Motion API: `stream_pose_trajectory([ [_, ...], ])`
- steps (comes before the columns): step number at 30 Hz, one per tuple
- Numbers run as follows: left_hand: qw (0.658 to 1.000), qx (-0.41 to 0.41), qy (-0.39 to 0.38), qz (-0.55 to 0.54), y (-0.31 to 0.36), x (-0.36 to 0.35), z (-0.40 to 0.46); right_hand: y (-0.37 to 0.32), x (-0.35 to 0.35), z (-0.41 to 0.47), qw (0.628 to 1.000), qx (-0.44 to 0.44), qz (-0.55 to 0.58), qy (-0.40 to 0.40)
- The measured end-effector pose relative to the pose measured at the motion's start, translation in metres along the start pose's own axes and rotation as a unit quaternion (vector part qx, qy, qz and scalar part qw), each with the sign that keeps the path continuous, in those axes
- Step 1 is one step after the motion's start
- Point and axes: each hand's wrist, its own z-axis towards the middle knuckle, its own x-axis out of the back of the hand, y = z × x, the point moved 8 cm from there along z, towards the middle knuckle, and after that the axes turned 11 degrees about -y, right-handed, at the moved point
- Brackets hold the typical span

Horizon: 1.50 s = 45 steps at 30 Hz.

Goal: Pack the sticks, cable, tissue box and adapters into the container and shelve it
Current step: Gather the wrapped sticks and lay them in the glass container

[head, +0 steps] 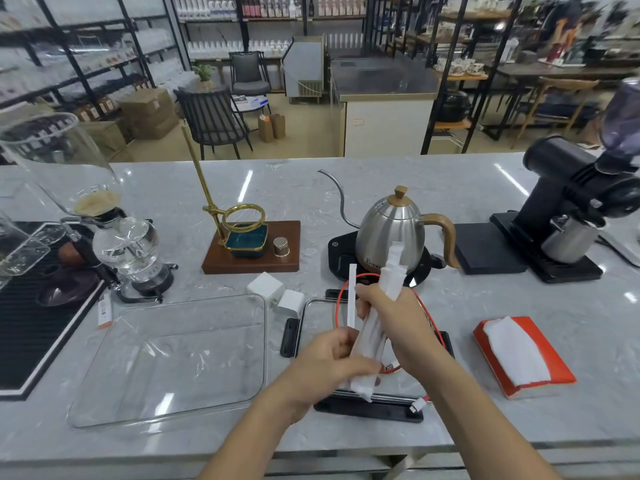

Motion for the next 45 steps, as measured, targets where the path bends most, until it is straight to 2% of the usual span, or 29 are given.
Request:
stream_pose_trajectory([
  [4,0.998,-0.011,-0.002,0.063,0.009,-0.014,0.002,0.002,-0.013,-0.002,0.999,-0.003,-0.025,-0.037],
  [11,0.999,-0.02,0.04,0.025,0.006,-0.017,0.002,0.01,-0.016,-0.003,0.996,-0.007,-0.021,-0.088],
  [15,0.999,0.006,0.046,-0.029,-0.002,-0.02,-0.001,0.0,-0.001,-0.004,0.994,0.077,0.048,-0.054],
  [19,0.999,0.02,0.031,-0.025,-0.005,-0.021,-0.003,-0.015,0.022,-0.005,0.986,0.15,0.064,-0.013],
  [34,0.998,0.032,0.009,-0.06,-0.006,-0.022,-0.001,-0.003,0.023,0.0,0.991,0.11,0.047,-0.053],
  [37,0.997,0.034,0.009,-0.066,-0.006,-0.021,-0.001,0.0,0.022,0.004,0.989,0.111,0.067,-0.068],
  [41,0.994,0.031,0.001,-0.104,-0.005,-0.02,-0.002,0.011,0.014,0.01,0.977,0.08,0.171,-0.094],
  [45,0.992,0.049,-0.026,-0.115,-0.006,-0.021,-0.005,0.012,0.003,0.009,0.978,0.074,0.147,-0.128],
])
